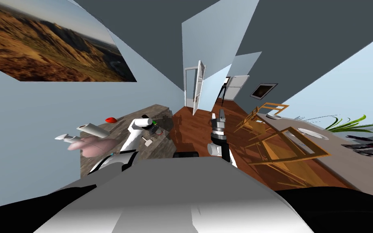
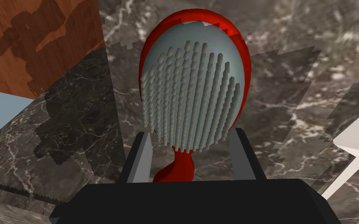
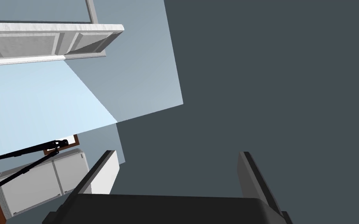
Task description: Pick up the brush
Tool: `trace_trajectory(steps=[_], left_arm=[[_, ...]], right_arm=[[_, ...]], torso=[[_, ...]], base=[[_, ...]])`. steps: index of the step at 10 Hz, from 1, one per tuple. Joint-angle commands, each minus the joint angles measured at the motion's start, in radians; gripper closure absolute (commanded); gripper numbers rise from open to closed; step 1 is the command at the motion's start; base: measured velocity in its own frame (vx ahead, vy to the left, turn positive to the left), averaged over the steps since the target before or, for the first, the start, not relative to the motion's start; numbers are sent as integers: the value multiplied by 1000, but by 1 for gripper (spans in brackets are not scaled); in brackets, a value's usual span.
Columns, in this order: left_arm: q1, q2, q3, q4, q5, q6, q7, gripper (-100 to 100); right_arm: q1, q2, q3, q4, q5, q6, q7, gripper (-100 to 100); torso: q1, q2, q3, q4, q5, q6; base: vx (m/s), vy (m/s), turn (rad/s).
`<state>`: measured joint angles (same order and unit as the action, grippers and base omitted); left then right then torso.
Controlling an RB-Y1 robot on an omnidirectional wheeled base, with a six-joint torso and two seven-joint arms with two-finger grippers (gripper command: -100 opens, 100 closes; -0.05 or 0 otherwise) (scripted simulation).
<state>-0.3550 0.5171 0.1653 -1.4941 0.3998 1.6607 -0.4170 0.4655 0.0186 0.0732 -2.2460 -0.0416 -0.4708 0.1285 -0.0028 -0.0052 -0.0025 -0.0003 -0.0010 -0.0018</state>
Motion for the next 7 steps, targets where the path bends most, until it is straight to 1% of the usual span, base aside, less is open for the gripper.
trace_trajectory(steps=[1, 2, 3, 4, 5, 6, 7], left_arm=[[17, -5, 16, -48, -3, 20, -17, 100], [48, -17, 45, -79, -12, 49, -46, 100], [48, -17, 45, -105, -12, 49, -46, 100], [79, -30, 75, -133, -20, 79, -75, 100], [79, -30, 75, -162, -20, 79, -75, 100], [75, -31, 68, -144, -21, 74, -67, 100], [76, -30, 69, -147, -22, 75, -69, 0]], right_arm=[[0, 0, 0, 0, 0, 0, 0, 0], [0, 0, 0, 0, 0, 0, 0, 0], [0, 0, 0, 0, 0, 0, 0, 0], [0, 0, 0, 0, 0, 0, 0, 0], [0, 0, 0, 0, 0, 0, 0, 0], [0, 0, 0, 0, 0, 0, 0, 0], [0, 0, 0, 0, 0, 0, 0, 0]], torso=[[0, 0, 0, 0, 0, 0], [0, 0, 0, 1, 0, 1], [-1, -1, 0, 0, 0, 0], [0, 0, 0, 1, -1, 1], [1, 1, 0, 0, 0, 0], [1, 1, 1, 1, 0, 1], [2, 2, 1, 1, 0, 2]], base=[[71, -58, 80], [91, -71, 114], [71, -55, 85], [71, -32, 149], [64, -38, 88], [25, -17, 10], [0, 0, 0]])
